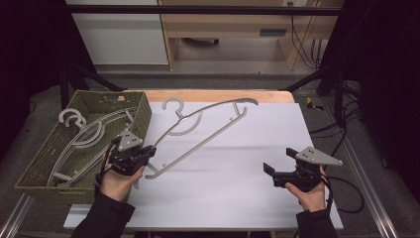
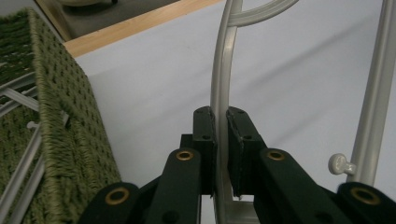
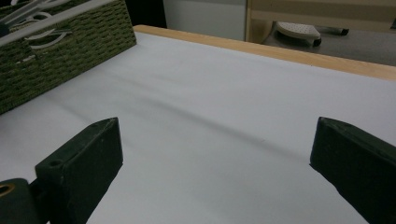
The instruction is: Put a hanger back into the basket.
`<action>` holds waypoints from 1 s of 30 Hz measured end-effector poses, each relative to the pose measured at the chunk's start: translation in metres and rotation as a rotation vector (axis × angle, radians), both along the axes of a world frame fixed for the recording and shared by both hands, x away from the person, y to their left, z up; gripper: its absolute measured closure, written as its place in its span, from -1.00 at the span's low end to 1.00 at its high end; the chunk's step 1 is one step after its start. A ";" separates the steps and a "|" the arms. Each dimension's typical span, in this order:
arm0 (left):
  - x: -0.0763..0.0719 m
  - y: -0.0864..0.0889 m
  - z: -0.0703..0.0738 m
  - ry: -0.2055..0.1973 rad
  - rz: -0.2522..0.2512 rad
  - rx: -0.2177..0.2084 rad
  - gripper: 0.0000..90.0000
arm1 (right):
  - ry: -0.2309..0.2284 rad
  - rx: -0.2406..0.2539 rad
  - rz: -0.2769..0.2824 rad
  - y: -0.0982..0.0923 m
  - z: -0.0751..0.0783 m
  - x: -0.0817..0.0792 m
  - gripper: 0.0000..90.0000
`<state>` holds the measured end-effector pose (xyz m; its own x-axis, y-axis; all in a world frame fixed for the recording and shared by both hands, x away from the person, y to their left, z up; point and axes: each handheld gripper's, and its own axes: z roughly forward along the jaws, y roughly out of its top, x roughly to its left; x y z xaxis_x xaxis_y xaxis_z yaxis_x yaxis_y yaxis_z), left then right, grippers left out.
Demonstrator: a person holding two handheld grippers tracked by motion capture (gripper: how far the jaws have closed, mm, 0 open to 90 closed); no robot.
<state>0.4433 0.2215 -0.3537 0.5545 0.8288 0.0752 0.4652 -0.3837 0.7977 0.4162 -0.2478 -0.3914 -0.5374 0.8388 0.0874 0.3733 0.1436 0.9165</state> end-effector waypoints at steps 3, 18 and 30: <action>-0.003 0.004 0.006 -0.023 0.012 -0.008 0.84 | -0.006 0.007 -0.005 -0.002 0.001 0.000 -0.95; -0.005 0.026 0.028 -0.074 0.042 -0.008 0.84 | -0.011 0.018 -0.007 -0.003 0.002 -0.001 -0.96; 0.002 0.072 0.048 -0.088 0.118 0.023 0.84 | -0.013 0.010 -0.009 -0.003 0.001 0.000 -0.96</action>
